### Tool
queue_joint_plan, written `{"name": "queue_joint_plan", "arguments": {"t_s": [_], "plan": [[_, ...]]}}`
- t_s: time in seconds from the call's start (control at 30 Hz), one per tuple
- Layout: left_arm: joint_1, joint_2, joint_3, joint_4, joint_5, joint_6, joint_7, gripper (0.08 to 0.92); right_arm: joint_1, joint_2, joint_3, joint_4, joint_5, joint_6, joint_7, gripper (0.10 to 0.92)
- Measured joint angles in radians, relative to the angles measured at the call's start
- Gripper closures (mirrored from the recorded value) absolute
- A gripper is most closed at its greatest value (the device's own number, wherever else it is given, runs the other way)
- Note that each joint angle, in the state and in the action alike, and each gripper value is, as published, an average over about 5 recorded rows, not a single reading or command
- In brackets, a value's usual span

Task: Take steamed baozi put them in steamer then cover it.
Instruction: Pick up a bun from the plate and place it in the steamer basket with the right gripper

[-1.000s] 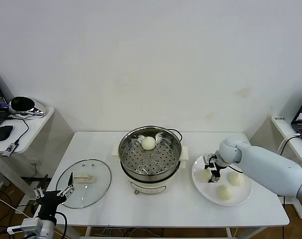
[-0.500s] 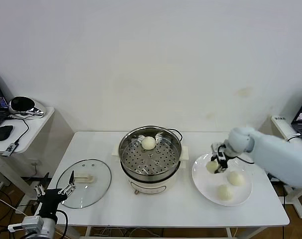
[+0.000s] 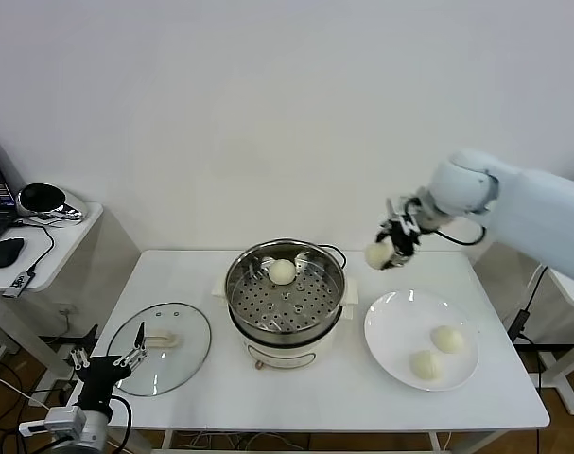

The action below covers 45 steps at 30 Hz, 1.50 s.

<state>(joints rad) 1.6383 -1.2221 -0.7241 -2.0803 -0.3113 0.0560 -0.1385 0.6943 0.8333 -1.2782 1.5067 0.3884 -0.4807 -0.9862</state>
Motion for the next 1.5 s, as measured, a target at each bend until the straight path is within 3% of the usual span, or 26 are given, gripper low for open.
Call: {"name": "queue_joint_plan", "arguments": {"t_s": [0.4, 1.0, 1.1, 1.3, 1.5], "plan": [[-0.006, -0.010, -0.013, 0.003, -0.008, -0.002, 0.002, 0.177, -0.035, 0.313, -0.051, -0.107, 0.191, -0.155, 0.112, 0.431], [-0.007, -0.013, -0.019, 0.011, -0.010, -0.015, 0.003, 0.177, -0.176, 0.569, -0.062, -0.328, 0.223, -0.227, 0.188, 0.434], [-0.007, -0.013, -0.017, 0.010, -0.011, -0.015, 0.004, 0.177, -0.193, 0.584, -0.057, -0.347, 0.225, -0.232, 0.196, 0.401], [-0.006, -0.009, -0.019, 0.005, -0.013, -0.015, 0.004, 0.177, -0.195, 0.577, -0.044, -0.347, 0.221, -0.236, 0.184, 0.247], [-0.008, -0.007, -0.019, 0.005, -0.014, -0.013, 0.004, 0.177, -0.125, 0.508, -0.047, -0.289, 0.199, -0.218, 0.113, 0.203]]}}
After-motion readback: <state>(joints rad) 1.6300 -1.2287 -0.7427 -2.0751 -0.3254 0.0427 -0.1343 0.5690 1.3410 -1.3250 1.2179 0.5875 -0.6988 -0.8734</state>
